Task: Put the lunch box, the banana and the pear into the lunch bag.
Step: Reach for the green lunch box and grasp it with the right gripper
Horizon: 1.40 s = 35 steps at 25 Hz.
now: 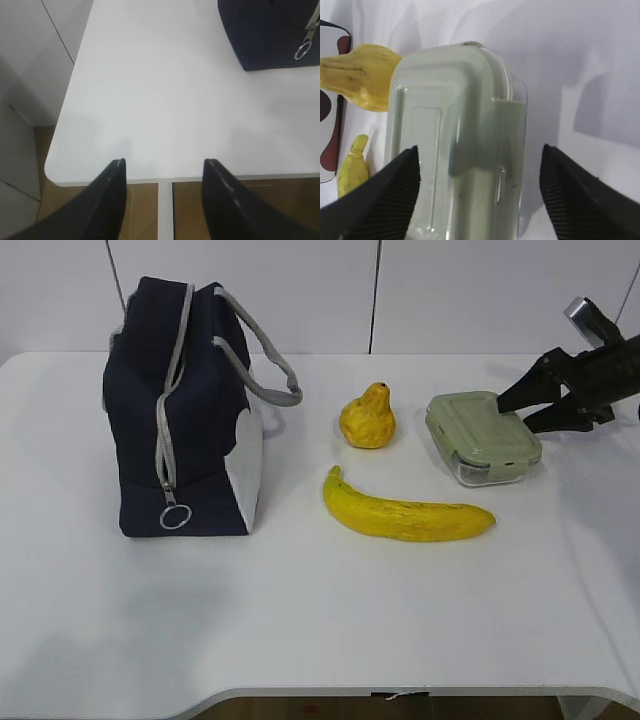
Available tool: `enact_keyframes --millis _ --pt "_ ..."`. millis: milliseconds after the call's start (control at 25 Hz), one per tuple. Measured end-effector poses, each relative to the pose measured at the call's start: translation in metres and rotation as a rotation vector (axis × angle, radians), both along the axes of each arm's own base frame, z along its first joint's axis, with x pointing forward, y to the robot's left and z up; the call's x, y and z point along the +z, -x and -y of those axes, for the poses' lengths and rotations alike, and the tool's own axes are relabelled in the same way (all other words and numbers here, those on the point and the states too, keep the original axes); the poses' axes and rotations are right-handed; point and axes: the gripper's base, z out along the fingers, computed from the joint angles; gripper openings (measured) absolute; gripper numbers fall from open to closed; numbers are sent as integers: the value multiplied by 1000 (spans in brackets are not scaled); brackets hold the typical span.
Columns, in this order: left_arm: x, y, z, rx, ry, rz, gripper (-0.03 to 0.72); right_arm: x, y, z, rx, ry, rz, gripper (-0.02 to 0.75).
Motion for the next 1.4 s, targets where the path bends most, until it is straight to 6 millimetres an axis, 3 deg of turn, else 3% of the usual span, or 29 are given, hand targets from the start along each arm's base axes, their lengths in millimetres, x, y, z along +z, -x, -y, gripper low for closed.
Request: enact_keyframes --millis 360,720,1040,1400 --pt "0 0 0 0 0 0 370 -7 -1 -1 -1 -10 -12 589" --pt "0 0 -1 5 -7 0 370 -8 -4 -17 31 -7 -12 589" --pt "0 0 -1 7 -10 0 370 -10 -3 -16 43 23 -21 589" --pt "0 0 -1 8 -11 0 365 -13 -3 -16 40 9 -28 517"
